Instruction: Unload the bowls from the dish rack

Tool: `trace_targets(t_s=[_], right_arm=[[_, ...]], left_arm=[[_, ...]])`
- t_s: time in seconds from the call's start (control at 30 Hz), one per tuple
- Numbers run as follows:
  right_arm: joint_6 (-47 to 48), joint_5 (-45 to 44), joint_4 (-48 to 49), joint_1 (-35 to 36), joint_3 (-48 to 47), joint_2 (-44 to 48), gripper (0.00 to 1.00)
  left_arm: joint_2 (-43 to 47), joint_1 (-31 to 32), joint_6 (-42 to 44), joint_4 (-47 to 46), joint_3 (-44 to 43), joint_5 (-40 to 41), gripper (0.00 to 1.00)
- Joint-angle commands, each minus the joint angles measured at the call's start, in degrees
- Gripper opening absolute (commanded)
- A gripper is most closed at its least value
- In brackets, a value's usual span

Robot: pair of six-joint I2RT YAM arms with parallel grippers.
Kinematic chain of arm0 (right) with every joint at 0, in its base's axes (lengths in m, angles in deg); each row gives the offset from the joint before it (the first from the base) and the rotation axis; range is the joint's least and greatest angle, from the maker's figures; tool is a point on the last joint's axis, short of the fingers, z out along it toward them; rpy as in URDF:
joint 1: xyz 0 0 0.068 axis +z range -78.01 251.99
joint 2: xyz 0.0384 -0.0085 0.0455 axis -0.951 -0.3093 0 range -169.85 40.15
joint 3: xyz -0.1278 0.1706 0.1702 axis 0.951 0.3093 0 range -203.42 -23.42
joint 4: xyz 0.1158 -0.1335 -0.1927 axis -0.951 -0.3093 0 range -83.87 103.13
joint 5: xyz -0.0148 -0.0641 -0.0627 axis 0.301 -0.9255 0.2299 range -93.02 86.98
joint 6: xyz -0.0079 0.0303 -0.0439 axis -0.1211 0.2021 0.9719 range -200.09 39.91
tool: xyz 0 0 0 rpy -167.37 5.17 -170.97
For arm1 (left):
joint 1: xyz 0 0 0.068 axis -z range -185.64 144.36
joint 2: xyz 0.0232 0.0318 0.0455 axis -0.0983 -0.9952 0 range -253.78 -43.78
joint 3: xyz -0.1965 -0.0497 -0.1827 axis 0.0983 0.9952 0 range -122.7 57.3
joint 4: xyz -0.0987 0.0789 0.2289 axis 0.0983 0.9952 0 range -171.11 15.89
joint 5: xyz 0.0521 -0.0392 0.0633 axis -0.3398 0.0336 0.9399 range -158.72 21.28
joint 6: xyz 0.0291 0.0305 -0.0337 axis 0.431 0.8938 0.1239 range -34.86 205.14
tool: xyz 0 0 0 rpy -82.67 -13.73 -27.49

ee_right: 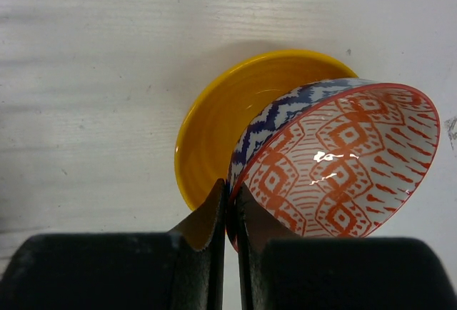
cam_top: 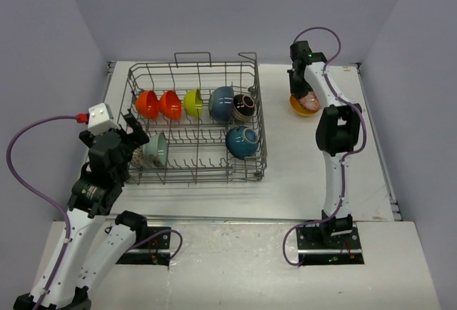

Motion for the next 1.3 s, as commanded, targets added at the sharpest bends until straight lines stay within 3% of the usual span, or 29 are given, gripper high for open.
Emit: trace_targets(t_s=[0.0, 0.17, 0.23, 0.27, 0.43, 0.57, 0.7, 0.87, 1.0, 1.2, 1.27], right_arm=[[1.7, 0.0, 0.6, 0.6, -0.9, 1.8, 0.00], [1.8, -1.9, 0.7, 1.5, -0.3, 1.1, 0.00], [1.7, -2.6, 0.8, 1.7, -0.2, 0.9, 0.06], [1.7, -2.8, 0.8, 1.8, -0.1, 0.9, 0.13], [1.7, -4.0, 0.3, 2.5, -0.4, 0.0, 0.18], [1.3, -5.2, -0.6, 3.1, -0.9, 0.1, 0.32], [-0.2, -4.6, -1.6, 4.0, -0.6, 3.2, 0.35], [-2.5, -2.0, -1.7, 4.2, 1.1, 10.3, 0.34], [-5.9, 2.9, 3.1, 5.1, 8.0, 24.5, 0.33], [-13.2, 11.9, 21.2, 14.4, 26.6, 46.8, 0.38], [-16.6, 19.7, 29.8, 16.8, 33.9, 53.6, 0.41]], left_arm=[[-0.1, 0.3, 0.0, -1.8, 0.1, 0.1, 1.00], [0.2, 0.4, -0.1, -1.5, 0.1, 0.2, 1.00], [0.4, 0.4, -0.1, -1.4, 0.1, 0.4, 1.00], [0.5, 0.4, -0.1, -1.4, 0.1, 0.4, 1.00], [0.6, 0.6, -0.1, -1.5, 0.0, 0.3, 1.00], [0.9, 0.7, -0.1, -1.2, 0.0, 0.5, 1.00], [0.7, 0.8, -0.1, -1.3, 0.1, 0.4, 1.00], [0.7, 0.8, -0.1, -1.3, 0.0, 0.5, 1.00], [0.4, 0.8, -0.4, -0.9, -0.3, 1.6, 1.00], [-1.0, 0.4, -1.4, 0.3, -1.3, 3.8, 1.00], [-1.0, 0.3, -1.8, 0.7, -1.6, 4.2, 1.00]])
